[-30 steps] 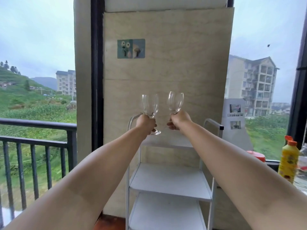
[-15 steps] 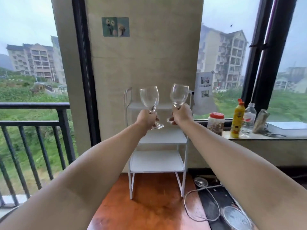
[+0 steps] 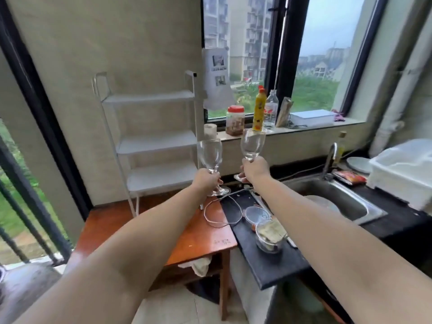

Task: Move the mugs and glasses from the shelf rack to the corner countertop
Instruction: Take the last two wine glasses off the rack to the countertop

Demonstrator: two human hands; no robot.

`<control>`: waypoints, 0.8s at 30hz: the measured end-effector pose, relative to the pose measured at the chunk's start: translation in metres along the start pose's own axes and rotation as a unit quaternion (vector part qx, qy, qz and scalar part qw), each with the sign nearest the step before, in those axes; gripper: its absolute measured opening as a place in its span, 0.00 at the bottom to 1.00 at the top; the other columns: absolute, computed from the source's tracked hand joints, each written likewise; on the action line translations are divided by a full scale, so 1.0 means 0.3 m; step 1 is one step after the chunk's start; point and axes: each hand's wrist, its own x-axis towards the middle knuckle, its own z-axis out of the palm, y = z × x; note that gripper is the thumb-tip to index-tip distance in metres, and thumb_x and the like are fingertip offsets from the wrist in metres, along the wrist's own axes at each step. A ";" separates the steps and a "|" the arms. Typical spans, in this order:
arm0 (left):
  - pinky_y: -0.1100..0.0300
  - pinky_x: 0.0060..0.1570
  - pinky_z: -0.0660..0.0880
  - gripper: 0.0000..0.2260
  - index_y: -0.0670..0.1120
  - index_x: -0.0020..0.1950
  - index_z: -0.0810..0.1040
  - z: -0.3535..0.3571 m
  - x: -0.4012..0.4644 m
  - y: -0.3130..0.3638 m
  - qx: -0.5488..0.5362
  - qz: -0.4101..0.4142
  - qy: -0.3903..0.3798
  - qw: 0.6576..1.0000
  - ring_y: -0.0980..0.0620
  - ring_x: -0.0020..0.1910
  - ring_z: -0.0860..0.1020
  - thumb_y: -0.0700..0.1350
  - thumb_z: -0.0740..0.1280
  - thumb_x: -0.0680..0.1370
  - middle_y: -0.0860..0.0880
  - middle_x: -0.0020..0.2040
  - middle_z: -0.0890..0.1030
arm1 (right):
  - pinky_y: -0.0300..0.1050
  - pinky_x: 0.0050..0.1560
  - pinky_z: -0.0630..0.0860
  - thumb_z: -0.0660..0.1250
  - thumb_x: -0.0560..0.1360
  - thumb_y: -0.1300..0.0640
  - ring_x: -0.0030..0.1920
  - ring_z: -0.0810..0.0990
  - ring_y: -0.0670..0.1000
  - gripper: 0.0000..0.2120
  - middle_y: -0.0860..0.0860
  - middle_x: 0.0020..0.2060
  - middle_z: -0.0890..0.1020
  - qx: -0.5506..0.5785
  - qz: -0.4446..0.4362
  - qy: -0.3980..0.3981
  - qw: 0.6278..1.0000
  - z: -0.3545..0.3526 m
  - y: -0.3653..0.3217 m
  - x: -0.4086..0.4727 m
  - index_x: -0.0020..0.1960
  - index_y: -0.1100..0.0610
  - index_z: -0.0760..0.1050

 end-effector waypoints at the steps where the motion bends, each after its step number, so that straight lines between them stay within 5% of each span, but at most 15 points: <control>1: 0.71 0.13 0.61 0.17 0.43 0.30 0.71 0.048 -0.025 -0.011 0.012 -0.003 -0.007 1.000 0.60 0.12 0.68 0.39 0.59 0.80 0.51 0.22 0.75 | 0.33 0.14 0.68 0.57 0.80 0.62 0.22 0.75 0.48 0.08 0.54 0.34 0.74 0.005 0.017 0.007 1.000 -0.047 0.046 -0.022 0.42 0.60 0.71; 7: 0.72 0.13 0.61 0.16 0.42 0.30 0.73 0.425 -0.241 -0.038 0.034 -0.021 -0.073 0.997 0.58 0.15 0.70 0.37 0.59 0.78 0.48 0.26 0.74 | 0.33 0.15 0.67 0.57 0.79 0.62 0.18 0.75 0.46 0.12 0.55 0.34 0.75 -0.009 0.098 0.056 0.994 -0.439 0.338 -0.215 0.37 0.60 0.69; 12: 0.70 0.16 0.64 0.15 0.42 0.32 0.74 0.758 -0.468 -0.033 0.041 -0.039 -0.138 0.989 0.57 0.16 0.71 0.39 0.59 0.79 0.47 0.27 0.73 | 0.34 0.14 0.68 0.57 0.80 0.61 0.22 0.76 0.50 0.08 0.60 0.41 0.76 -0.001 0.151 0.109 0.983 -0.788 0.536 -0.394 0.51 0.65 0.71; 17: 0.69 0.16 0.63 0.11 0.37 0.39 0.77 1.106 -0.693 -0.007 0.045 -0.046 -0.231 0.971 0.60 0.12 0.68 0.38 0.59 0.78 0.44 0.38 0.78 | 0.32 0.15 0.69 0.57 0.80 0.62 0.27 0.73 0.50 0.06 0.53 0.32 0.73 0.028 0.206 0.182 0.961 -1.155 0.696 -0.603 0.51 0.62 0.72; 22: 0.71 0.14 0.60 0.14 0.41 0.31 0.74 1.441 -0.871 0.045 0.084 -0.029 -0.310 0.947 0.57 0.13 0.68 0.37 0.60 0.77 0.52 0.14 0.71 | 0.32 0.14 0.68 0.56 0.80 0.62 0.27 0.73 0.50 0.07 0.55 0.37 0.75 0.032 0.246 0.271 0.930 -1.492 0.858 -0.781 0.45 0.61 0.69; 24: 0.68 0.18 0.65 0.15 0.43 0.29 0.74 1.605 -0.947 0.068 0.100 -0.006 -0.348 0.932 0.55 0.18 0.72 0.37 0.60 0.77 0.52 0.16 0.72 | 0.32 0.13 0.67 0.56 0.80 0.62 0.27 0.73 0.50 0.10 0.56 0.39 0.75 0.044 0.268 0.314 0.910 -1.633 0.932 -0.852 0.41 0.60 0.68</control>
